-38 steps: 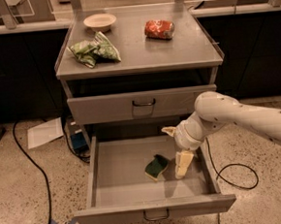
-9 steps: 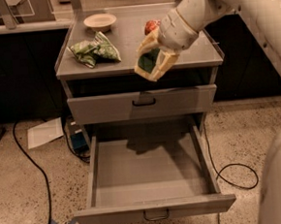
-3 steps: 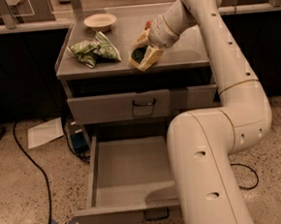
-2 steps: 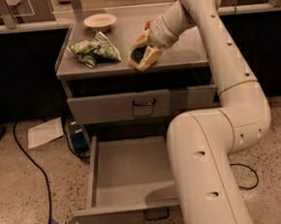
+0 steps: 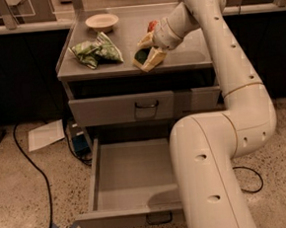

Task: Pick sponge from middle drawer and place on counter

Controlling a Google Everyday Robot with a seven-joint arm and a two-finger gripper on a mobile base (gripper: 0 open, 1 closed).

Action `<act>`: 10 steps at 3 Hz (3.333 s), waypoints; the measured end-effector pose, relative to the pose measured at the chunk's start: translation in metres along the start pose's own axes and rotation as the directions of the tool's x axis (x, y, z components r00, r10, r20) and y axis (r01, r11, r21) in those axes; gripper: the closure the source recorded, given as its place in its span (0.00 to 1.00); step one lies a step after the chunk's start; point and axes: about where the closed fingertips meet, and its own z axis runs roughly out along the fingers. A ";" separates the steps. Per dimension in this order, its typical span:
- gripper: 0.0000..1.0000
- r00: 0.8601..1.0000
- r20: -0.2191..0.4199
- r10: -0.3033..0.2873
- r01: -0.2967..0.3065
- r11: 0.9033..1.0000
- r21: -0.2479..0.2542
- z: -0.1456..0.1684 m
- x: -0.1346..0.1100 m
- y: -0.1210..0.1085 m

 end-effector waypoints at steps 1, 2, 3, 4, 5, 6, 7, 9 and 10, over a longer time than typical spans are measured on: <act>1.00 1.000 0.029 -0.013 0.012 0.999 0.032 -0.013 -0.012 -0.006; 1.00 0.995 0.091 -0.046 0.038 0.995 0.092 -0.051 -0.041 -0.014; 1.00 0.996 0.089 -0.028 0.018 0.993 0.117 -0.061 -0.041 -0.018; 1.00 0.999 0.050 0.015 -0.020 0.995 0.095 -0.042 -0.022 -0.016; 1.00 0.998 -0.003 0.069 -0.069 0.997 0.041 -0.014 -0.001 -0.008; 1.00 0.997 -0.014 0.075 -0.074 0.996 0.045 -0.005 0.002 -0.011; 1.00 0.994 -0.036 0.102 -0.100 0.993 0.063 0.000 0.011 -0.016; 0.81 0.994 -0.036 0.102 -0.100 0.993 0.063 0.000 0.011 -0.016; 0.58 0.994 -0.036 0.102 -0.100 0.993 0.063 0.000 0.011 -0.016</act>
Offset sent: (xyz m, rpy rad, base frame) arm -0.0548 -0.0130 0.1298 0.2013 -0.1404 0.0490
